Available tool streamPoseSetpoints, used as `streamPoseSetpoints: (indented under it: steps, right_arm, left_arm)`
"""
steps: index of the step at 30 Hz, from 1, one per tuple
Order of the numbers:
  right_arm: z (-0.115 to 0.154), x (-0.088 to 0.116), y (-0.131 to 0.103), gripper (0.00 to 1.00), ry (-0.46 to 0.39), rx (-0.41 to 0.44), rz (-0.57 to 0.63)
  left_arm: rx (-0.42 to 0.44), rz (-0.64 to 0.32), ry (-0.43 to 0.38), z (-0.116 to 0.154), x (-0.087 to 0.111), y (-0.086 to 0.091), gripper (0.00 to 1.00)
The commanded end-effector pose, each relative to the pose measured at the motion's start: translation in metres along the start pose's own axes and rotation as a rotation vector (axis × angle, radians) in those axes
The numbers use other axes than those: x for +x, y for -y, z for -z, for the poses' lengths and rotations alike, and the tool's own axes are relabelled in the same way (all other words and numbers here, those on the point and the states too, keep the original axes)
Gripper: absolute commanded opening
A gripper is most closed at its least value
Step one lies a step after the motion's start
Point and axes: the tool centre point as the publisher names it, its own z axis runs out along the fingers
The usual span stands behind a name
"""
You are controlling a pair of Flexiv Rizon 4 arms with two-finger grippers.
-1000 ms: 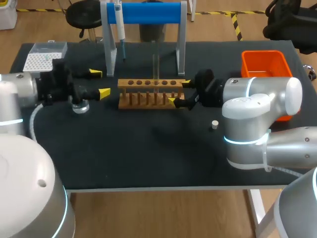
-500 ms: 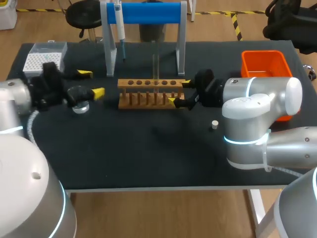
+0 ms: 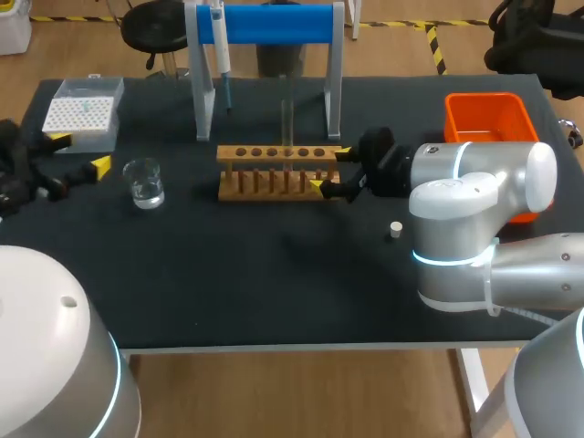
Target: Invert the test tube, pick up the pipette, mount the tip to pipette, aspirate from beaker and dispense into the tube, eject the tip, return the pipette, and cap with the stopper.
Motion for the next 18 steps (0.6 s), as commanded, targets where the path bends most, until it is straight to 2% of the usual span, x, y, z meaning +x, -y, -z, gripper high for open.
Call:
streamPoseSetpoints:
  steps: [1,9,18]
  right_arm:
    - [0.0,0.0,0.001,1.0,0.0,-0.002,0.001]
    - [0.0,0.0,0.001,1.0,0.0,-0.002,0.001]
    - [0.0,0.0,0.001,1.0,0.0,-0.002,0.001]
  left_arm:
    - [-0.021,0.009,0.205,0.024,0.002,0.002,1.0]
    - [-0.042,0.035,0.311,0.028,-0.02,0.002,1.0]
    - [-0.063,0.052,0.372,-0.002,-0.059,-0.003,1.0]
